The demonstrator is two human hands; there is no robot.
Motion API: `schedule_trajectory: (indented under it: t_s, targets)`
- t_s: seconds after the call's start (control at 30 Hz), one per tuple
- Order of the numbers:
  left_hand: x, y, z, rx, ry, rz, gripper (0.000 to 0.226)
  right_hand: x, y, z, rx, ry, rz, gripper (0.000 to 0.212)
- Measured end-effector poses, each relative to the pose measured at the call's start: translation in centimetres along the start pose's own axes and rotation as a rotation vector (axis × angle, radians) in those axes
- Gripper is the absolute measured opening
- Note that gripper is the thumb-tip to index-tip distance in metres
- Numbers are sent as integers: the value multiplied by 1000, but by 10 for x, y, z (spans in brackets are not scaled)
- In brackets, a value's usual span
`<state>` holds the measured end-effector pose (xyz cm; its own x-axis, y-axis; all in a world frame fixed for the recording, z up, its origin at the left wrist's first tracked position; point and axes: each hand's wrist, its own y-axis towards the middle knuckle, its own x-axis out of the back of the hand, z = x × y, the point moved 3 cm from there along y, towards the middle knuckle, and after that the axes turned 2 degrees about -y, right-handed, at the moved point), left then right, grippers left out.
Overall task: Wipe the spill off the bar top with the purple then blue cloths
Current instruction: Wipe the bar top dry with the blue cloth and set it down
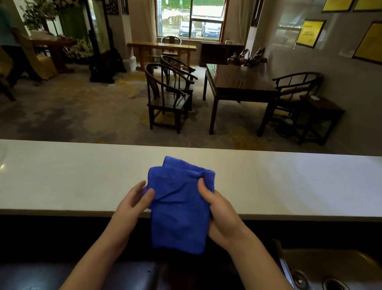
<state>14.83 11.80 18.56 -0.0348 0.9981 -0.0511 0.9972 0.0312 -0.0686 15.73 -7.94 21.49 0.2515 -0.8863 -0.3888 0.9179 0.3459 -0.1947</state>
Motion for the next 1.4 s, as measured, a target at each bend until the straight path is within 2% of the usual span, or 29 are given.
schedule_trajectory:
  t_s: [0.1,0.17,0.27,0.37,0.47,0.57,0.73,0.9,1.13,1.4]
  targets:
    - [-15,-12,-15,52,-302,227,56,6,-18,-1,-47,130,63,41]
    - [-20,-20,-18,90,-326,243,55,9,-28,-1,-56,162,97,48]
    - [-22,-27,-13,72,-264,152,50,13,-39,-2,-33,92,88,48]
    - [-26,-36,-9,30,-209,86,36,19,-47,0,124,-127,-28,33]
    - [-26,-48,1,-4,-109,44,35,30,-56,-4,244,-413,-119,25]
    - [-26,-60,23,-24,56,2,36,44,-62,-22,270,-693,-240,5]
    - [-28,-73,91,51,176,-124,15,65,-63,-85,144,-824,-336,11]
    - [-21,-86,158,184,298,-211,6,84,-57,-152,-56,-830,-303,8]
    - [-18,-92,202,266,562,-133,23,98,-54,-215,-244,-823,-272,18]
    - [-17,-95,217,337,721,-138,19,101,-48,-244,-322,-926,-270,9]
